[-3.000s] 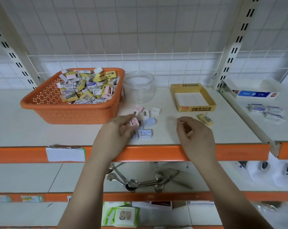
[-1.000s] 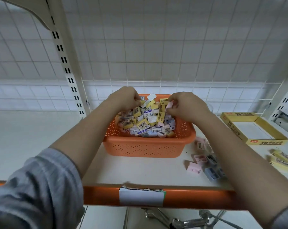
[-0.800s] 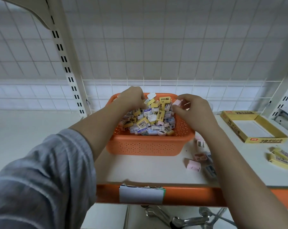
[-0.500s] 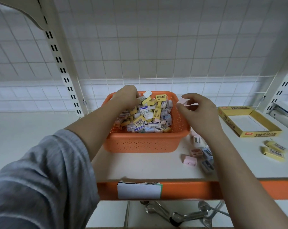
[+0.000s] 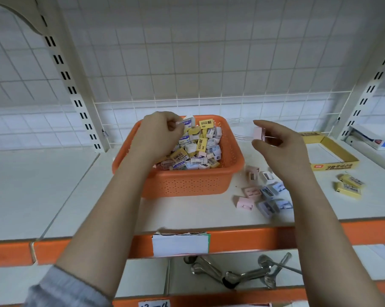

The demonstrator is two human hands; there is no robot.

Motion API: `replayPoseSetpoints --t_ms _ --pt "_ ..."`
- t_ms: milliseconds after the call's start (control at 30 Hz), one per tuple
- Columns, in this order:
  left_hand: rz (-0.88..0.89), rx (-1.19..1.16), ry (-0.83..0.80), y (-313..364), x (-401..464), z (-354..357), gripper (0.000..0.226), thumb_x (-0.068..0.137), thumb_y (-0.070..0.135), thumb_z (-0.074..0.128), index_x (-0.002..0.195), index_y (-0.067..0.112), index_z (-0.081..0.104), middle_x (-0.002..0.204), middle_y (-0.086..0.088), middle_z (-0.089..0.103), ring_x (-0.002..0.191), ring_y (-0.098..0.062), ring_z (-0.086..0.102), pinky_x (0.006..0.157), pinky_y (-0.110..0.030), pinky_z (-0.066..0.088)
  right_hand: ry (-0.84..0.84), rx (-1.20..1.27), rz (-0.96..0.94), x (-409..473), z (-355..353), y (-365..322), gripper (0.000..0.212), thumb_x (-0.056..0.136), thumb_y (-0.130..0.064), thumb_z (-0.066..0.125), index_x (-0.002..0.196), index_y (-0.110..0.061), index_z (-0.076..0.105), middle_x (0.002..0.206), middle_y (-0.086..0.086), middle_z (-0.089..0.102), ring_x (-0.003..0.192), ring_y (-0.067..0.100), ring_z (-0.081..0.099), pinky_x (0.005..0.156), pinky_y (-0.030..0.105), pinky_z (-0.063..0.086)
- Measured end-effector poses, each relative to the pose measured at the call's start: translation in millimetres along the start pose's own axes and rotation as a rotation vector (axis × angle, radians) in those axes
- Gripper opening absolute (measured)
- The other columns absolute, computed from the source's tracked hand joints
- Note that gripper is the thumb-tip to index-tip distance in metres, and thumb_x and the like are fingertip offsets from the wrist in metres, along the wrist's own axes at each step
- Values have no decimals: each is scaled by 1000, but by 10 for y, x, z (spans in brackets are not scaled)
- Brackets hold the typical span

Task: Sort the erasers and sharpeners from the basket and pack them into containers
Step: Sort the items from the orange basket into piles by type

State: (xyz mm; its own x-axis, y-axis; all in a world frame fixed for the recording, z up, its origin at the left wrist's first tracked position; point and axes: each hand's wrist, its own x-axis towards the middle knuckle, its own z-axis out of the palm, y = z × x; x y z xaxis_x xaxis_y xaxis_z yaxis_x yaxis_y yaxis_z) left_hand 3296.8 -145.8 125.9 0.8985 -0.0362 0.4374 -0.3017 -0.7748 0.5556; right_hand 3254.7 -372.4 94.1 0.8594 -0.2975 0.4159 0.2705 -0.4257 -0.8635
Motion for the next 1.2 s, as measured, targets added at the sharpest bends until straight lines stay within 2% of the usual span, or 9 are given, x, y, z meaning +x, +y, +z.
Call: replayPoseSetpoints --t_ms 133,200,433,567,700,767,867,1067,1200 --pt "29 -112 19 139 -261 114 16 90 18 57 101 17 69 76 11 59 74 -4 57 67 -6 42 29 -85 83 -42 -144 165 42 79 -7 65 118 -23 60 92 -12 63 83 2 60 68 6 43" --pt "47 -99 16 198 -340 171 22 90 19 58 108 14 69 81 9 60 76 -3 56 63 3 35 4 -161 112 -47 -223 296 39 77 -7 67 114 -17 62 97 -6 67 88 7 62 76 15 46" --pt "-30 -104 73 534 -609 387 26 90 21 58 114 15 67 88 7 64 79 -4 56 68 -9 39 -329 -329 126 -104 -426 646 40 80 -4 64 118 -14 65 112 0 66 100 11 59 83 15 38" --pt "-93 -107 110 708 -767 525 24 90 22 59 112 16 67 101 3 68 86 -6 57 73 -14 39 -453 -362 90 -99 -510 726 37 78 -5 68 114 -13 67 96 -2 64 87 8 57 70 9 37" --pt "-101 -58 150 806 -838 593 22 90 22 60 110 16 69 101 2 70 82 -4 57 63 -2 36 -479 -369 55 -73 -526 716 27 76 -3 71 102 -10 69 81 -6 60 75 9 55 74 15 43" --pt "-100 -55 172 835 -846 582 24 89 21 61 111 16 69 103 3 70 82 -2 57 64 2 36 -484 -368 50 -62 -530 732 25 76 -4 72 100 -11 69 76 -9 58 69 4 53 70 9 44" --pt "-56 -63 185 860 -826 576 25 87 21 64 111 16 69 99 10 67 76 3 54 66 2 36 -465 -349 38 -26 -554 765 23 78 -12 73 101 -14 69 75 -12 58 68 -1 54 64 -1 37" --pt "108 -112 55 1100 -667 805 25 86 18 64 110 20 70 94 9 66 73 6 52 69 1 37 -179 -317 2 -25 -1041 881 14 88 -18 64 99 -17 71 86 -10 66 81 6 62 75 11 44" --pt "179 -185 -31 1531 -609 1187 24 86 19 65 109 25 70 90 13 63 74 2 53 71 -4 38 -25 -369 50 -38 -1715 1115 13 88 -13 61 89 -22 69 84 -12 66 75 0 59 66 4 39"
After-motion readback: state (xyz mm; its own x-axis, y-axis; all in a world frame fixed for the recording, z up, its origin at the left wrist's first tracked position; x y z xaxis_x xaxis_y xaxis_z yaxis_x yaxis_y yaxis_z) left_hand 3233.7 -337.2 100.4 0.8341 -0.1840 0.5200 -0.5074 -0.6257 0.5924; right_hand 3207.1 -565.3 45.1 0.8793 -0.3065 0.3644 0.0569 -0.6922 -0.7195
